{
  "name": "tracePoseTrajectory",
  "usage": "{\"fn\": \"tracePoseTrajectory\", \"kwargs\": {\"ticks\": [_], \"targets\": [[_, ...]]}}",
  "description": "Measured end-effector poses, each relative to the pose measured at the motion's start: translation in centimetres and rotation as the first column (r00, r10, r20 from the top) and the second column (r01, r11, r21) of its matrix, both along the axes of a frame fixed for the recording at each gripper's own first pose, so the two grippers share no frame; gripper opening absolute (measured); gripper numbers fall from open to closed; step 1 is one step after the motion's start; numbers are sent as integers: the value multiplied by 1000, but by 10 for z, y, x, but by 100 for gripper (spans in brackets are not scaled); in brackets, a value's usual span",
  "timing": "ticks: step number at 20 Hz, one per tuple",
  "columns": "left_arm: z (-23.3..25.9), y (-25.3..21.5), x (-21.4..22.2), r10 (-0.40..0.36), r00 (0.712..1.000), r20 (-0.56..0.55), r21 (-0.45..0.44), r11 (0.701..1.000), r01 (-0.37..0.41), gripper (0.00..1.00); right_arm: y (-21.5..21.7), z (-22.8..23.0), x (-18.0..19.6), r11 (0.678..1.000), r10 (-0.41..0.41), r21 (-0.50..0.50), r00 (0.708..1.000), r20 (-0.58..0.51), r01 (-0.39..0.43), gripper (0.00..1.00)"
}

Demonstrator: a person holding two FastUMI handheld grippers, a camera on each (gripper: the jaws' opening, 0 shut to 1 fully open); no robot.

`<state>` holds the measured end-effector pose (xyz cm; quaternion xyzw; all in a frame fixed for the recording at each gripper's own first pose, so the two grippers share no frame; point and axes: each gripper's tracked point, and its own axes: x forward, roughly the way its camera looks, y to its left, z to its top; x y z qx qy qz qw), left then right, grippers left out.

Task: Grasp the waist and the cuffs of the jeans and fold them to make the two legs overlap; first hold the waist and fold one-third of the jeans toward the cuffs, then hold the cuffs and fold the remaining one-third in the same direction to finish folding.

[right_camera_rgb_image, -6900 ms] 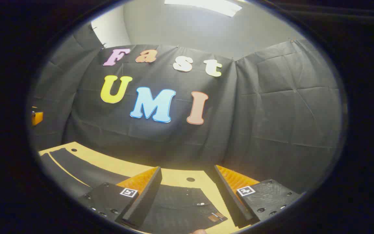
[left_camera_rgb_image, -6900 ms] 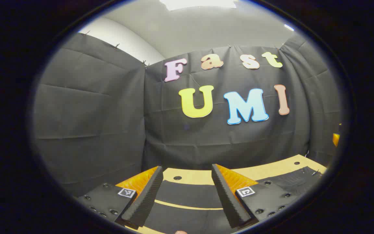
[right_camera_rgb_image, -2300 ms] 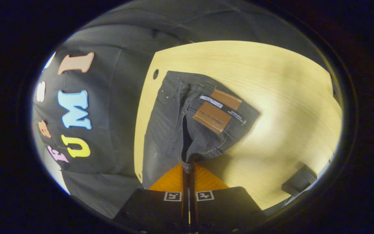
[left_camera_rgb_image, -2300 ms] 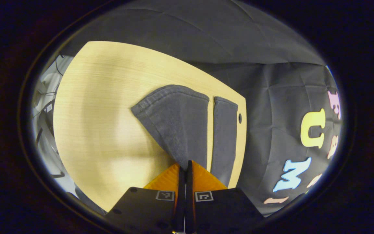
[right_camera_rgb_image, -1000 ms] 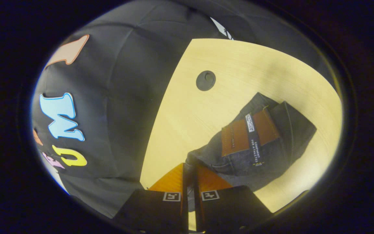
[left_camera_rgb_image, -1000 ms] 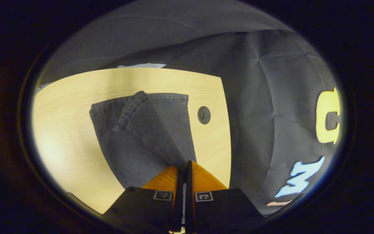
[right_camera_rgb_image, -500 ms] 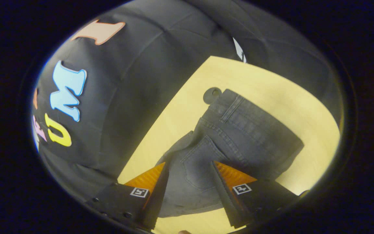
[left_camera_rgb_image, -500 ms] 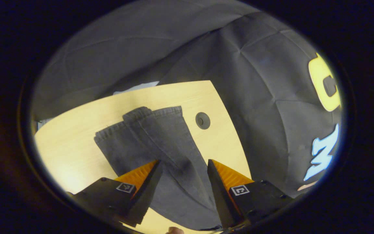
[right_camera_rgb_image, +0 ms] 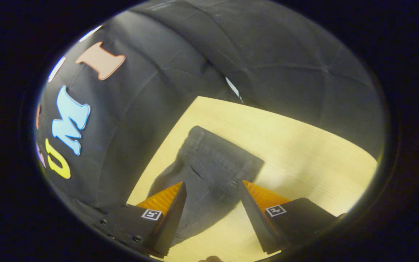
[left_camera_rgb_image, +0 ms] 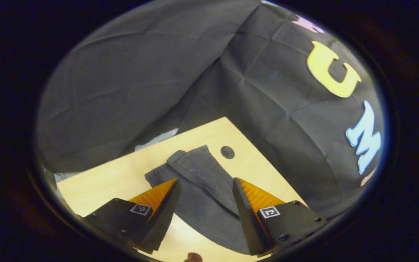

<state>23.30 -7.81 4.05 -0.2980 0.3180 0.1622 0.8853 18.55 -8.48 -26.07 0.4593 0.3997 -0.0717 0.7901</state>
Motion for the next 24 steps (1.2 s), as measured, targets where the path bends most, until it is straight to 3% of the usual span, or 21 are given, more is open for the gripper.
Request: {"fn": "tracePoseTrajectory", "kwargs": {"ticks": [4, 11, 14, 16, 18, 20, 24], "targets": [[33, -21, -21, -57, 992, 116, 98, 994, 45, 96, -7, -32, 1, 996, -71, 49, 996, -56, 74, 89], [39, -65, -42, -123, 984, 129, 216, 972, 94, 97, -3, -51, 25, 971, -183, 137, 978, -102, 196, 89], [52, -80, -68, -150, 977, 151, 253, 961, 109, 97, -7, -59, 19, 971, -177, 142, 979, -96, 190, 65], [60, -90, -76, -159, 973, 165, 247, 962, 116, 100, -4, -62, 26, 975, -152, 155, 986, -74, 162, 34], [65, -95, -82, -157, 971, 181, 239, 965, 111, 97, -3, -57, 32, 973, -139, 180, 989, -41, 144, 14], [70, -101, -90, -161, 968, 191, 250, 962, 110, 97, -7, -45, 27, 973, -130, 192, 991, 15, 125, 7], [83, -112, -102, -196, 958, 208, 247, 958, 143, 97, -16, -19, 20, 991, -83, 109, 992, 96, 72, 5]]}}
